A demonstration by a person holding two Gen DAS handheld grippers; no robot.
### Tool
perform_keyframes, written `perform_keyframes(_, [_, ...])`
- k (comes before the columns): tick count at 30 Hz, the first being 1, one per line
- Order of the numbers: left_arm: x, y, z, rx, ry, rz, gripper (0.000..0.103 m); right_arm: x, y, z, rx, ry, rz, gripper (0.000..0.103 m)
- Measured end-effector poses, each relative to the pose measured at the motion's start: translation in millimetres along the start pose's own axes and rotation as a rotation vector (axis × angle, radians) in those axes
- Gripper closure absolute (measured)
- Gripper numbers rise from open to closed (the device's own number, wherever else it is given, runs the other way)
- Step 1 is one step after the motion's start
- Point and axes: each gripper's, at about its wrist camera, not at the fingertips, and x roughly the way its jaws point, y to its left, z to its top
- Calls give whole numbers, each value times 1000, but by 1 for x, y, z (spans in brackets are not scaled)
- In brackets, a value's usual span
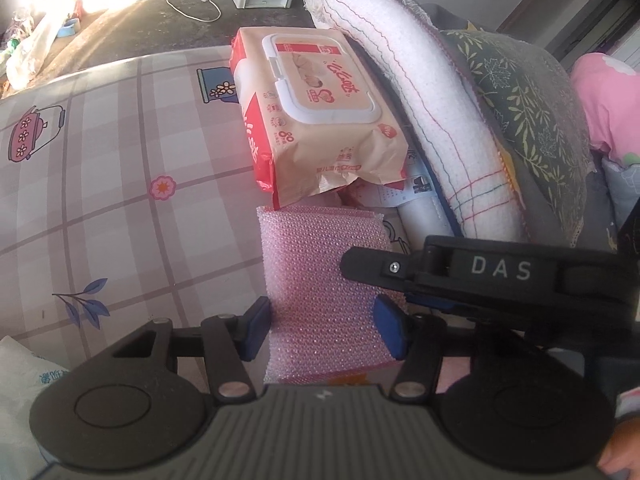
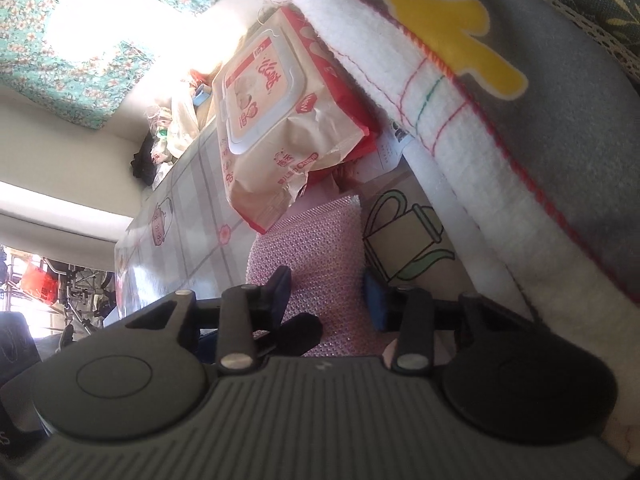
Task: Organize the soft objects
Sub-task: 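Close the right gripper on the pink knitted pad's edge, then lift the pink pad with the right gripper over the cardboard box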
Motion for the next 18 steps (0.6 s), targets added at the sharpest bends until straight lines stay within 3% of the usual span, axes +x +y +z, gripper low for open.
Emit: perform_keyframes(18, [-75, -11, -36, 34, -130, 27, 46, -45, 28, -26, -46, -52, 91, 68])
